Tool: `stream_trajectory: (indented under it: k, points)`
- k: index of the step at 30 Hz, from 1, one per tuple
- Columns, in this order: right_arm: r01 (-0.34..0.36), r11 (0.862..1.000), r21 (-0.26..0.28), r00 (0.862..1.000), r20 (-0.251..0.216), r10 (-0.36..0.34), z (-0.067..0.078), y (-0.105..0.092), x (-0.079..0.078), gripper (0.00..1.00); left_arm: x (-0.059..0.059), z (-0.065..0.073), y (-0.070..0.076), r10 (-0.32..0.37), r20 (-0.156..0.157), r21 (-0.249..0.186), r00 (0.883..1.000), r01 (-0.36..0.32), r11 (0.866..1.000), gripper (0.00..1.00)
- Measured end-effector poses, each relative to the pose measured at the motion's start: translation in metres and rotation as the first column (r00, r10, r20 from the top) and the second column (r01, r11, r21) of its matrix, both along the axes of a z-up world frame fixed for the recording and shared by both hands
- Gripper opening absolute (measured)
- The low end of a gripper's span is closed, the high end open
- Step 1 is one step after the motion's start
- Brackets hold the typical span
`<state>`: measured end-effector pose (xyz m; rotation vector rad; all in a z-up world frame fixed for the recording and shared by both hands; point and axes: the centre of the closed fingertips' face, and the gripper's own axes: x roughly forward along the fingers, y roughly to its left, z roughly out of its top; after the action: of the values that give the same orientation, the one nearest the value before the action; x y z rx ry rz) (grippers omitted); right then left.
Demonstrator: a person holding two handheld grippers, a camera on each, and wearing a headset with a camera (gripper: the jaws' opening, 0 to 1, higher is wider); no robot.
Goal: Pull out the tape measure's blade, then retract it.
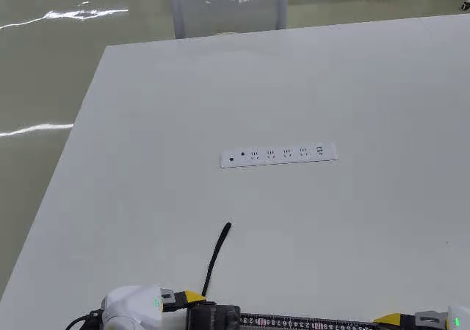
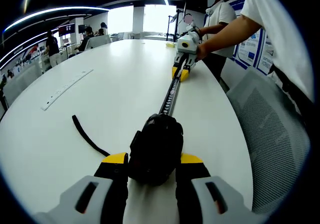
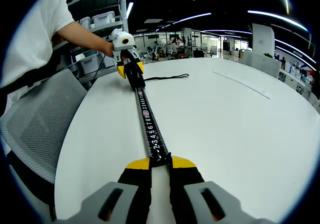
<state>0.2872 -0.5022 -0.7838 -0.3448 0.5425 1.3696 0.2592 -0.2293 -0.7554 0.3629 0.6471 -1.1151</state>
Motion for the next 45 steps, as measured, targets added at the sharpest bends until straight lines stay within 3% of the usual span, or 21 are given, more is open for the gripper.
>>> stream_trajectory:
  k: [7, 16, 37, 45]
  points:
    - [0.036, 0.999, 0.019, 0.999, -0.017, -0.036, 0.0000, -0.0002, 0.0009, 0.12, 0.0011, 0.0002, -0.0011, 0.009, 0.007, 0.006, 1.000, -0.009, 1.000, 0.33]
    - [0.067, 0.998, 0.012, 0.998, -0.013, -0.066, 0.0023, 0.0009, 0.0024, 0.13, 0.0012, 0.0014, -0.0025, 0.013, -0.006, 0.022, 1.000, -0.013, 1.000, 0.35]
    - [0.063, 0.998, -0.002, 0.998, -0.009, -0.063, 0.0020, 0.0046, 0.0018, 0.17, 0.0017, 0.0015, -0.0032, 0.007, 0.004, 0.030, 1.000, -0.007, 1.000, 0.36]
    - [0.072, 0.997, -0.006, 0.997, -0.007, -0.072, 0.0003, 0.0047, 0.0004, 0.21, 0.0052, 0.0025, -0.0013, 0.028, 0.012, 0.032, 1.000, -0.029, 0.999, 0.43]
